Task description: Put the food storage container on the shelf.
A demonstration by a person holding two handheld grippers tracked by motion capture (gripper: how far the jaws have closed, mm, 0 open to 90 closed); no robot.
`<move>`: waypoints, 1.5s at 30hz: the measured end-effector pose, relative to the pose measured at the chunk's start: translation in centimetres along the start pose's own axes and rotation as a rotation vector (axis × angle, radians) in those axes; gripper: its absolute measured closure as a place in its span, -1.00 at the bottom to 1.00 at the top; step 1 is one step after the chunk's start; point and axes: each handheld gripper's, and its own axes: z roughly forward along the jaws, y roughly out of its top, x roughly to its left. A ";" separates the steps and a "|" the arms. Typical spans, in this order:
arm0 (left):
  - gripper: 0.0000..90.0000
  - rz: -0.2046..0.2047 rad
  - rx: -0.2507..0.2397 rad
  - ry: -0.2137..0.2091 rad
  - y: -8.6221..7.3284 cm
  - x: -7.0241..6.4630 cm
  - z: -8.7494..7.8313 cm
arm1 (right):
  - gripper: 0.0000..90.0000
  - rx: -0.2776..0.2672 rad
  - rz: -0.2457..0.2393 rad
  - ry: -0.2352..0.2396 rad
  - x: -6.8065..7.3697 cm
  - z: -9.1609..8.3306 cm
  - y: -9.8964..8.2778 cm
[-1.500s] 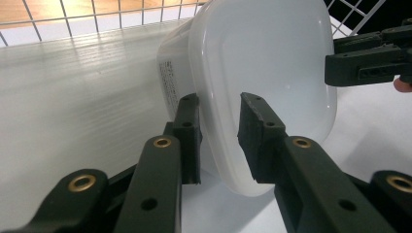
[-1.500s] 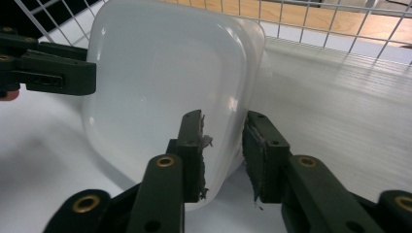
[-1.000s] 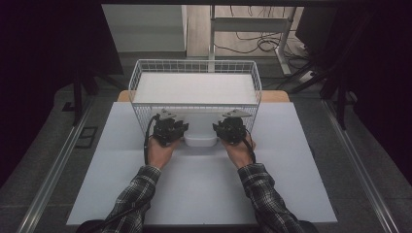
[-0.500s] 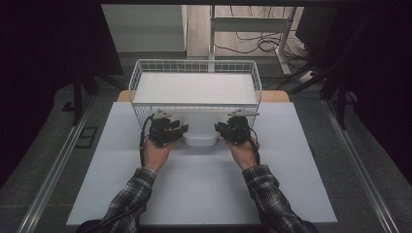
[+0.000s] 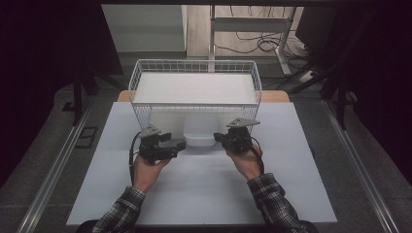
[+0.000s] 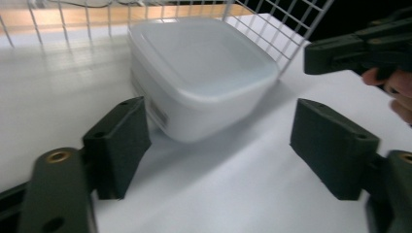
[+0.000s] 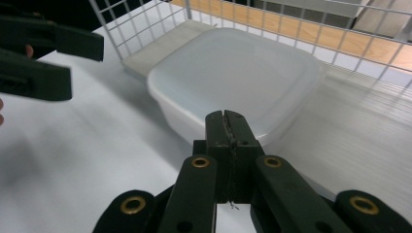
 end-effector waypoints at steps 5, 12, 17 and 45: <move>-0.77 0.019 0.006 -0.018 -1.1 -0.7 -1.2 | 0.98 -0.001 -0.031 0.016 1.1 0.1 -0.5; -0.87 0.081 0.013 0.015 -2.8 -1.8 -2.4 | 0.98 0.019 -0.047 0.034 2.0 0.7 -1.2; -0.91 0.126 0.013 0.046 -4.5 -2.1 -3.4 | 0.98 0.038 -0.043 0.028 2.5 1.4 -1.6; -0.95 0.178 0.062 0.078 -7.0 -2.7 -3.8 | 0.98 0.111 -0.052 0.005 1.6 6.7 -1.2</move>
